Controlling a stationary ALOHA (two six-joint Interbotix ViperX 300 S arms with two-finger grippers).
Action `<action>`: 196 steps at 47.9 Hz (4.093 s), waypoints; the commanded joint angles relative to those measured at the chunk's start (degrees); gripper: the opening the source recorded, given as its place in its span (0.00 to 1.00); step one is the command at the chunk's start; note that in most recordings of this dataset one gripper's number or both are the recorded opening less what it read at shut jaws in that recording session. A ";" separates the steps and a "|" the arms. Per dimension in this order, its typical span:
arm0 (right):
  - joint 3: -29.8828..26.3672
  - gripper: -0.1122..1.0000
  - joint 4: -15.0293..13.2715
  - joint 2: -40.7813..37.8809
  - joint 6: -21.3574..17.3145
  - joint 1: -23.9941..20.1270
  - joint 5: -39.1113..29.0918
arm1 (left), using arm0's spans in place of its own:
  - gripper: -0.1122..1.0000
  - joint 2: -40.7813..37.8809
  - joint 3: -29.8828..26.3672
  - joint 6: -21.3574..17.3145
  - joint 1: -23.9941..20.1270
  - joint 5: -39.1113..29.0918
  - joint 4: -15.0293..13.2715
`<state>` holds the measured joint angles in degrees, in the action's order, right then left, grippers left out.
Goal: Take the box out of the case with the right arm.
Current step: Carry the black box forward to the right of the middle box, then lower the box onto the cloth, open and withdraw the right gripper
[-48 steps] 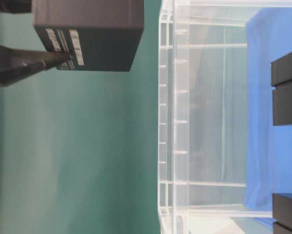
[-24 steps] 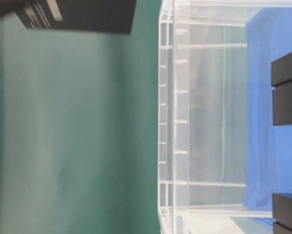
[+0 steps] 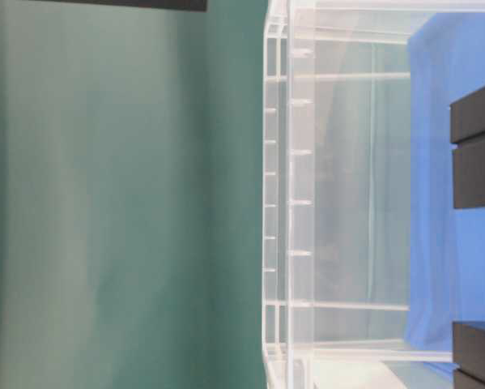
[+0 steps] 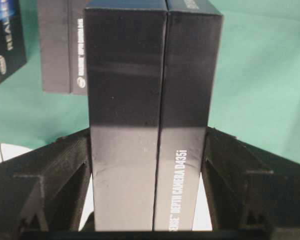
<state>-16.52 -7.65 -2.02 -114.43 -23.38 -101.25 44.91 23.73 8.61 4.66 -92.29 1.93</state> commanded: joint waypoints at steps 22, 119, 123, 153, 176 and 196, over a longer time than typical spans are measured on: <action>14.85 0.68 0.79 0.70 -0.62 0.53 14.24 | 0.10 -0.62 -0.62 0.00 0.09 0.26 0.18; 28.92 0.91 0.62 -1.93 -3.43 2.02 30.23 | 0.10 -0.35 -0.53 -0.09 0.09 0.26 0.18; 27.86 0.91 0.62 -1.14 -3.34 1.93 29.09 | 0.10 -0.35 -0.53 -0.09 0.09 0.26 0.18; 8.44 0.90 -1.05 2.37 0.35 2.37 4.31 | 0.10 -0.35 -0.62 -0.09 0.09 0.26 0.18; 10.81 0.90 -1.14 4.04 0.09 2.37 3.87 | 0.10 -0.53 -0.62 -0.09 0.09 0.26 0.18; 26.10 0.90 -1.05 16.52 -4.75 0.09 6.50 | 0.10 -0.44 -0.53 -0.09 0.09 0.18 0.18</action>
<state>7.91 -8.70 10.99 -118.83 -22.59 -95.01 44.56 23.73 8.61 4.66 -92.37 1.93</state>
